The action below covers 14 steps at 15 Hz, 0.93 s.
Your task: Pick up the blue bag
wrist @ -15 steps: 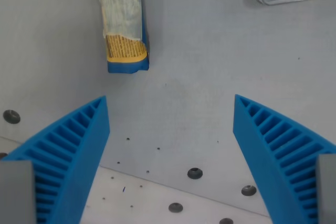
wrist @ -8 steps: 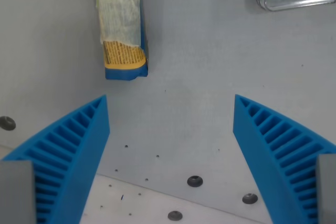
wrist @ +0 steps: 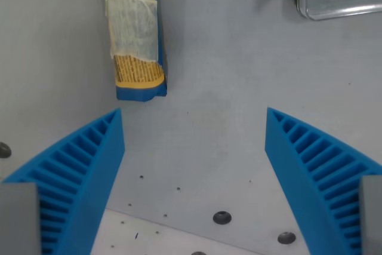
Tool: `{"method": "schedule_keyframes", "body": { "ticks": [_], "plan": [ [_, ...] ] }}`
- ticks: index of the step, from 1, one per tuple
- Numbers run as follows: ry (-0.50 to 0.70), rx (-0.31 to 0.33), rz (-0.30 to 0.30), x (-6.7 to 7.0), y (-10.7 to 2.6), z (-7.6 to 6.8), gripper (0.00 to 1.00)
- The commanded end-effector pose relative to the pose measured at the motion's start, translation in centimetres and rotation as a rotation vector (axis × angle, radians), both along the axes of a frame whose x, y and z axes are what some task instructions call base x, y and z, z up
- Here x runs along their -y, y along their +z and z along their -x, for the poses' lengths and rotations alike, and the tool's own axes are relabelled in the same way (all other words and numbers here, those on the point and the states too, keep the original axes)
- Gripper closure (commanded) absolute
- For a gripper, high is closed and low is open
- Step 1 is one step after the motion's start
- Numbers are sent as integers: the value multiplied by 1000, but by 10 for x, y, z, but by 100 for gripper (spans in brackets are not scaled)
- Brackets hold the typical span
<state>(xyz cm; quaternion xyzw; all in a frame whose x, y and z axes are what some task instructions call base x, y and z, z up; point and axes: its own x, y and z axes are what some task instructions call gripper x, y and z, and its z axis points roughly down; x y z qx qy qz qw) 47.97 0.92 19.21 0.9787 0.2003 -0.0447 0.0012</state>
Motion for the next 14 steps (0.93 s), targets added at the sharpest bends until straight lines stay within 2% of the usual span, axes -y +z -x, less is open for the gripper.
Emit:
{"method": "schedule_keyframes", "body": {
  "ticks": [1,14],
  "plan": [
    [28,99,16,1,-6,5,0],
    [28,99,16,1,-28,3,0]
  ]
}}
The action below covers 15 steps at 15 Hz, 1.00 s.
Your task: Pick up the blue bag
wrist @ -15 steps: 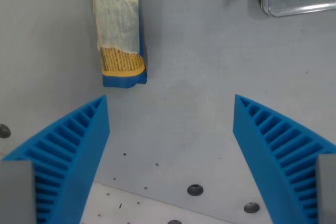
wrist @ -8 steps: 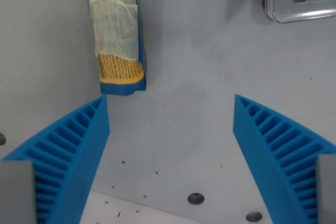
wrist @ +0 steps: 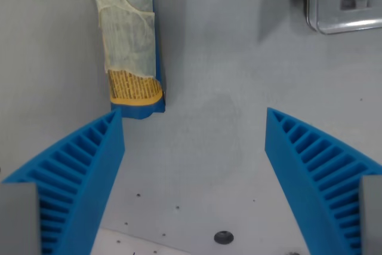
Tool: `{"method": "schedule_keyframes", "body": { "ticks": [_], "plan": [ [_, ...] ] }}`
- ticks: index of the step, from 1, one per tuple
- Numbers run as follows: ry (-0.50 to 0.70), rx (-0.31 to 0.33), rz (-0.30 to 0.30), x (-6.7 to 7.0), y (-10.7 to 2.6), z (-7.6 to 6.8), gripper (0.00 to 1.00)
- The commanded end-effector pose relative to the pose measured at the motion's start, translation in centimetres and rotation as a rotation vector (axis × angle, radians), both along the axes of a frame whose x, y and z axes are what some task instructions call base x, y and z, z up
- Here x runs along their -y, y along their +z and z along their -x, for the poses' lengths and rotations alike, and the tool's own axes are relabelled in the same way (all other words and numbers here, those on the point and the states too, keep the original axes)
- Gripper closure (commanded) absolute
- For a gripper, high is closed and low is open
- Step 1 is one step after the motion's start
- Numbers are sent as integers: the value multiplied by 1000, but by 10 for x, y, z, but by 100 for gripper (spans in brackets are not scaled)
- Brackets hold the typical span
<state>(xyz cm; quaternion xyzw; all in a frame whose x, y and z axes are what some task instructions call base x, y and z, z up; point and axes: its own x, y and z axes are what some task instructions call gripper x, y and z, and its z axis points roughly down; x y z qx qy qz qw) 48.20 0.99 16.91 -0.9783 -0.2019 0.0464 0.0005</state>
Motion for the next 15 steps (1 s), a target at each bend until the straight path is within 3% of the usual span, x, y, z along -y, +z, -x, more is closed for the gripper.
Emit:
{"method": "schedule_keyframes", "body": {
  "ticks": [1,3,4,15],
  "plan": [
    [25,103,19,2,-7,5,0],
    [25,103,19,2,-10,5,0],
    [25,103,19,2,-12,4,100],
    [25,103,19,2,-12,4,100]
  ]
}}
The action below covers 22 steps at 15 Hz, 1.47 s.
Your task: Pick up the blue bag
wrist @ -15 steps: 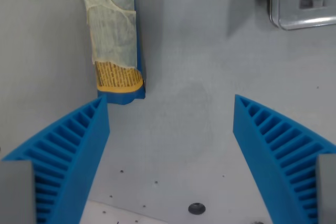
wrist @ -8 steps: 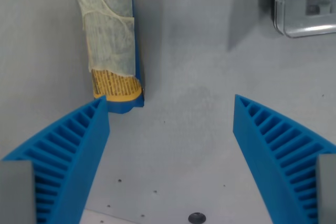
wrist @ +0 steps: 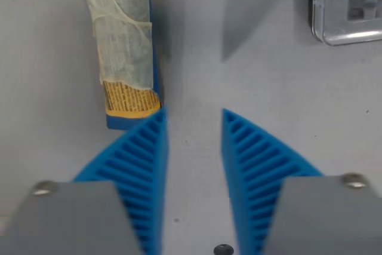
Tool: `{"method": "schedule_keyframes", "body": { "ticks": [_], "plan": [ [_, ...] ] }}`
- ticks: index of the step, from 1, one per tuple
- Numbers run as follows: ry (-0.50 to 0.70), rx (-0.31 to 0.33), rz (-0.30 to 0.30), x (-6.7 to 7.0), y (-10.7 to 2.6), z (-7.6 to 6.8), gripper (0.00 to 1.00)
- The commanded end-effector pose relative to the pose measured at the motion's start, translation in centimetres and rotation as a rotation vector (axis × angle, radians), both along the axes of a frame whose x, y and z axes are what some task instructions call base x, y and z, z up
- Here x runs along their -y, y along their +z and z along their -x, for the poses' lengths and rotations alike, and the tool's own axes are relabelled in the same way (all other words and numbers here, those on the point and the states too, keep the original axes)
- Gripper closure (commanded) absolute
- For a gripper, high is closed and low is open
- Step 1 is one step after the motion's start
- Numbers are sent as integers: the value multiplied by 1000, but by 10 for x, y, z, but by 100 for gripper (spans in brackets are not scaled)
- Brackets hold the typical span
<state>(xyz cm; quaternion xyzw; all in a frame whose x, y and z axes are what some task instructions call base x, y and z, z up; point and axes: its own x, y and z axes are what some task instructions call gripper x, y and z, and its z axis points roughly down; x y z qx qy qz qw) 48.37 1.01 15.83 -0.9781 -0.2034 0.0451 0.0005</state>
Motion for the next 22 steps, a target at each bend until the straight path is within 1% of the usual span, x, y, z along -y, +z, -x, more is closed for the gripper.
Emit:
{"method": "schedule_keyframes", "body": {
  "ticks": [1,12,22],
  "plan": [
    [22,101,19,2,-1,6,100],
    [22,101,19,2,-1,6,100],
    [22,101,19,2,16,8,100]
  ]
}}
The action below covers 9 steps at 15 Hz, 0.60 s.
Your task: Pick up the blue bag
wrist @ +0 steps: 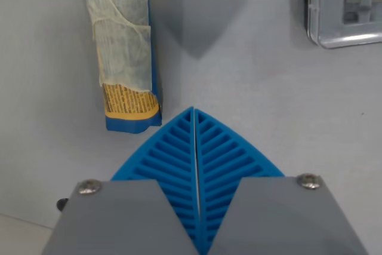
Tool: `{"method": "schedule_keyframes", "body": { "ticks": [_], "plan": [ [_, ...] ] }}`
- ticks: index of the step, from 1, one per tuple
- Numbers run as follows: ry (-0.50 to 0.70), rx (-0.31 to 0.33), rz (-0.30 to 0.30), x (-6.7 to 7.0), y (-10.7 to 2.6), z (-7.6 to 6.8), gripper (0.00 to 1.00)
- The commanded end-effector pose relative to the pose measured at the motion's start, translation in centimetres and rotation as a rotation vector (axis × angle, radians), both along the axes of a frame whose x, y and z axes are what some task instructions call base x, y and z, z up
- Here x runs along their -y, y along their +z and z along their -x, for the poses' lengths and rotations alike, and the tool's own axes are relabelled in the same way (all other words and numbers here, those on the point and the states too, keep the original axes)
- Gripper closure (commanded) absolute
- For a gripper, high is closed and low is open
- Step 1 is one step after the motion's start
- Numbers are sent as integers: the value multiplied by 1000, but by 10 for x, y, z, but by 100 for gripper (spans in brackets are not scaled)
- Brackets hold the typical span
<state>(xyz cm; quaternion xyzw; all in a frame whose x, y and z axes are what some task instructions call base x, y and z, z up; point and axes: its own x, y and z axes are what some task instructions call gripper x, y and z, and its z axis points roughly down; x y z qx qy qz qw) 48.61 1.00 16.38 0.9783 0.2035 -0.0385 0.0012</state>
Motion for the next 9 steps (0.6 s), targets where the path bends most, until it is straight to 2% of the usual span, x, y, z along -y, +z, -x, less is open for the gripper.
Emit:
{"method": "schedule_keyframes", "body": {
  "ticks": [1,9],
  "plan": [
    [21,87,19,2,12,10,100],
    [21,87,19,2,25,11,100]
  ]
}}
